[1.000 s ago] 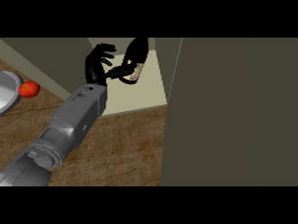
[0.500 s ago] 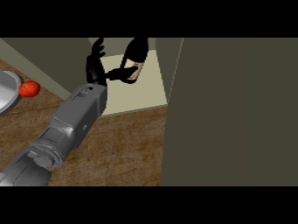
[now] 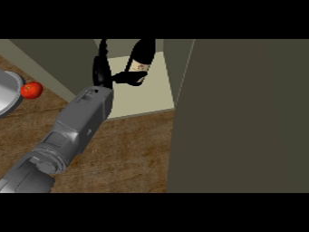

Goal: Pick up the wine, place it into the cabinet and close the cabinet

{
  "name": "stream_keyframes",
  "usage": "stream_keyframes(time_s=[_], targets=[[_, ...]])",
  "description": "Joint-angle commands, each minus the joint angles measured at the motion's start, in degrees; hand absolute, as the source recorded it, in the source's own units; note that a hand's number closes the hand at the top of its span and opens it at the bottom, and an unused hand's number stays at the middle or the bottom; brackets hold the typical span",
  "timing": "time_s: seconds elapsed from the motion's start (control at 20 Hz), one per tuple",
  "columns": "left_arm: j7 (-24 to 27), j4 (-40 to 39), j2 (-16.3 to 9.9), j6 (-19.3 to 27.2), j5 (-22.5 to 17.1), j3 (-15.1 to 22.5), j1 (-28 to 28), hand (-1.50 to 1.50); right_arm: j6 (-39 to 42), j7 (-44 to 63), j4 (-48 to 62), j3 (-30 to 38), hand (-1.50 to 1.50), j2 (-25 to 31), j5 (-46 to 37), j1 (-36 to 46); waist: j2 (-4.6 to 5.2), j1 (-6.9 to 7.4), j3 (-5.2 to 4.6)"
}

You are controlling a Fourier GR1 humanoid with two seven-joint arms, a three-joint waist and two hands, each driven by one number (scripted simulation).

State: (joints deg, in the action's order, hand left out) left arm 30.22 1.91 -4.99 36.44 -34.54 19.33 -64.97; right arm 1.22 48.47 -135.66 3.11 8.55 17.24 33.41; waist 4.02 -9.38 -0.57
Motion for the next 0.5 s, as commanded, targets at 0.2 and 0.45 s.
stream_keyframes(time_s=[0.2, 0.45], targets=[[4.64, 3.55, -4.49, -17.03, 1.26, 1.08, 1.14, -1.5, -0.55, 0.07, -1.51, -0.28, -1.5, -0.32, -0.3, -1.43, -1.7, 3.52, 0.33], [9.3, 8.26, -3.71, -27.77, -2.59, -3.16, 0.9, -1.5, -2.39, 2.27, -2.56, 1.04, -1.5, 0.27, -0.32, -1.12, -2.77, 5.38, 0.38]])
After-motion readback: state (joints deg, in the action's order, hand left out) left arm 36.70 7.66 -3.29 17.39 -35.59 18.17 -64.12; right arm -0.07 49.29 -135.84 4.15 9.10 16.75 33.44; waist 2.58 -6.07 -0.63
